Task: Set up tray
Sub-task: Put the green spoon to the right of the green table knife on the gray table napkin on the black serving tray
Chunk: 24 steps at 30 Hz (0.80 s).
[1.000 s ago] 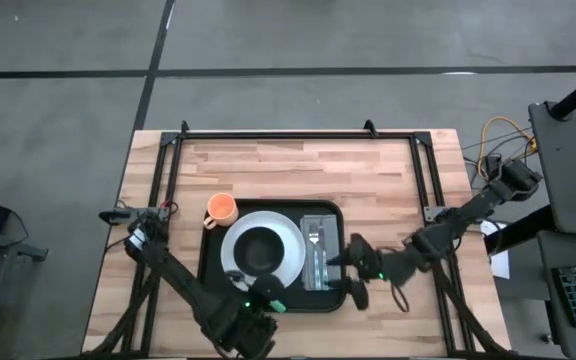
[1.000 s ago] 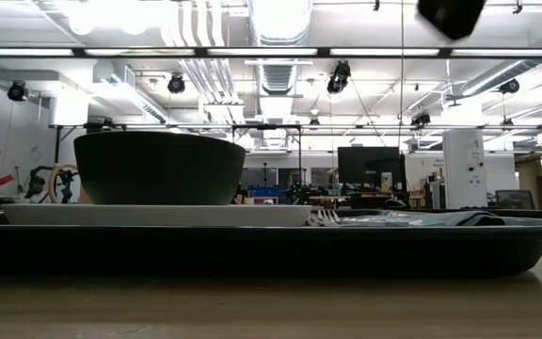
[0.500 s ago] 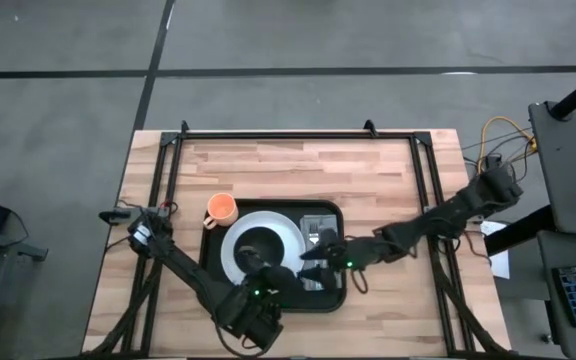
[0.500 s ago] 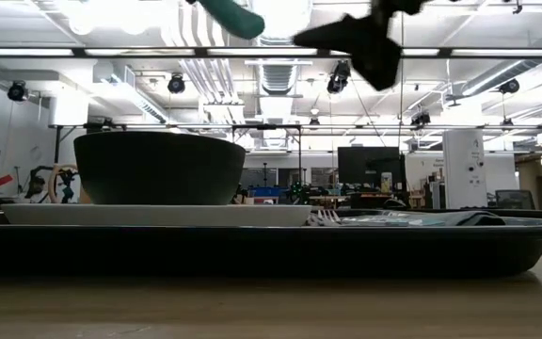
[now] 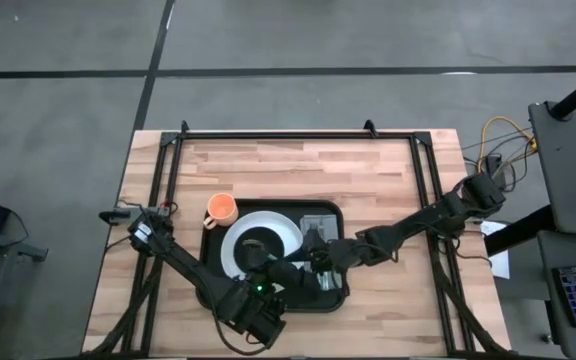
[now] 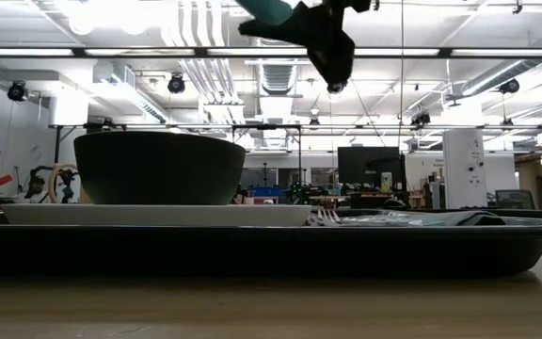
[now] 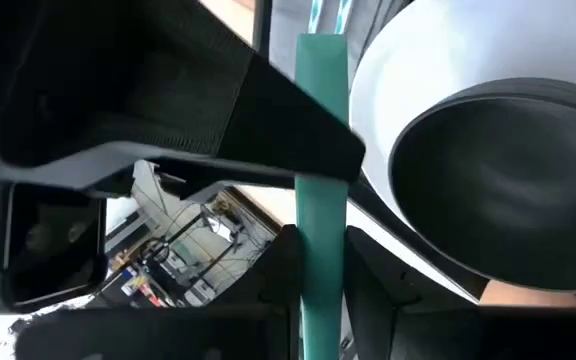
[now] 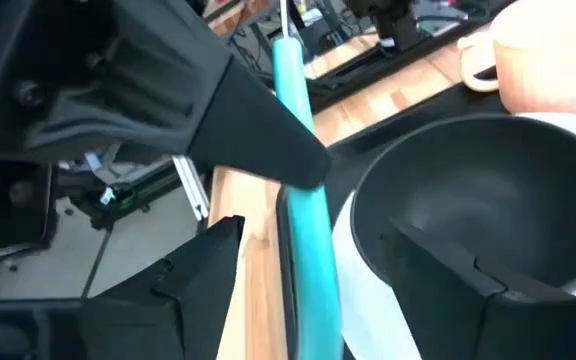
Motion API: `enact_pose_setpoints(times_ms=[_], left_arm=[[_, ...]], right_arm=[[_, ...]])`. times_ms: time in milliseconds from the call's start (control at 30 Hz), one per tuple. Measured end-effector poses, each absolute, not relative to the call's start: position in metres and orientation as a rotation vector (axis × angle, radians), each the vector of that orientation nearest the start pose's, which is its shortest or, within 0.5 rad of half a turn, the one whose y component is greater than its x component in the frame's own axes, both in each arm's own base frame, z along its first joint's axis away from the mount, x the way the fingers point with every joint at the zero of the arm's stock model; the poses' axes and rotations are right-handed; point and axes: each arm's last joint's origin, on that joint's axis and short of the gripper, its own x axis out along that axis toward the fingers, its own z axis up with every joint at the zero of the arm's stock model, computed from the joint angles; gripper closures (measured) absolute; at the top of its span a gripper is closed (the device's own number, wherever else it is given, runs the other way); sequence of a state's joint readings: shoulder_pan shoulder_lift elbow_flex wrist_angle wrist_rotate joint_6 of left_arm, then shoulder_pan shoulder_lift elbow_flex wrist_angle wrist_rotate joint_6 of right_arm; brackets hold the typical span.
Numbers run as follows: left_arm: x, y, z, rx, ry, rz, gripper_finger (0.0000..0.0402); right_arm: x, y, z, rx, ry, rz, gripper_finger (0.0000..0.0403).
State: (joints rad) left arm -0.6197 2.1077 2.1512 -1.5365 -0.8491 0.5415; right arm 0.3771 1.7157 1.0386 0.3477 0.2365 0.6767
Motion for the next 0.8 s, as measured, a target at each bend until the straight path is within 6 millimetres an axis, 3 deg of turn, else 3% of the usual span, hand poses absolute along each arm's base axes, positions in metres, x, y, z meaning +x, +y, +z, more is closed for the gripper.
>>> enact_pose_setpoints(times_ms=[167,367,500,633,800], left_arm=[[0.344,-0.218,0.317,1.48,1.151,-0.098,0.0369],[0.347,-0.217,0.317,1.49,1.144,-0.107,0.0369],[0.347,-0.214,0.319,1.488,1.137,-0.034,0.0365],[0.341,-0.209,0.334,1.319,1.061,0.145,0.0289],[0.311,-0.187,0.375,0.981,0.932,0.367,0.0182]], right_arm=[[0.353,0.129,0.226,0.571,0.342,0.017,0.0215],[0.353,0.13,0.226,0.546,0.338,0.041,0.0367],[0.351,0.13,0.23,0.538,0.319,0.023,0.0368],[0.341,0.125,0.232,0.559,0.289,-0.034,0.0368],[0.319,0.113,0.221,0.632,0.293,-0.136,0.0368]])
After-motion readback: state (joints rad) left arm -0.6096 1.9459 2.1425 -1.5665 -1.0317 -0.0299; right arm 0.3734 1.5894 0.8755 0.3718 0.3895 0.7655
